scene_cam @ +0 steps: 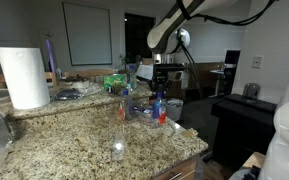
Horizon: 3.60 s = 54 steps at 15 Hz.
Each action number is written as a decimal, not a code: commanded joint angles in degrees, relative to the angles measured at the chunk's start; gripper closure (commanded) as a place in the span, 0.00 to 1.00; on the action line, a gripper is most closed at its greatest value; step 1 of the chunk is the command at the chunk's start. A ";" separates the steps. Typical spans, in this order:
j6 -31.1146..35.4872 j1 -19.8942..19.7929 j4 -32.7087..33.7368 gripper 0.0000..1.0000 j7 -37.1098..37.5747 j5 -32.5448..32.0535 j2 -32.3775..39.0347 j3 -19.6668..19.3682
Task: Put three bottles inside the bin on the floor
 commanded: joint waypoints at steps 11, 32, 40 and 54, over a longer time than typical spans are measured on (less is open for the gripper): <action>-3.31 -6.98 3.40 0.90 -1.17 0.77 2.95 -8.31; -1.79 -8.89 14.12 0.90 -6.60 2.18 24.63 -11.48; -2.81 -8.43 17.09 0.90 -12.21 10.55 24.48 -7.61; -4.75 -9.32 19.29 0.90 -11.11 7.05 28.70 -10.86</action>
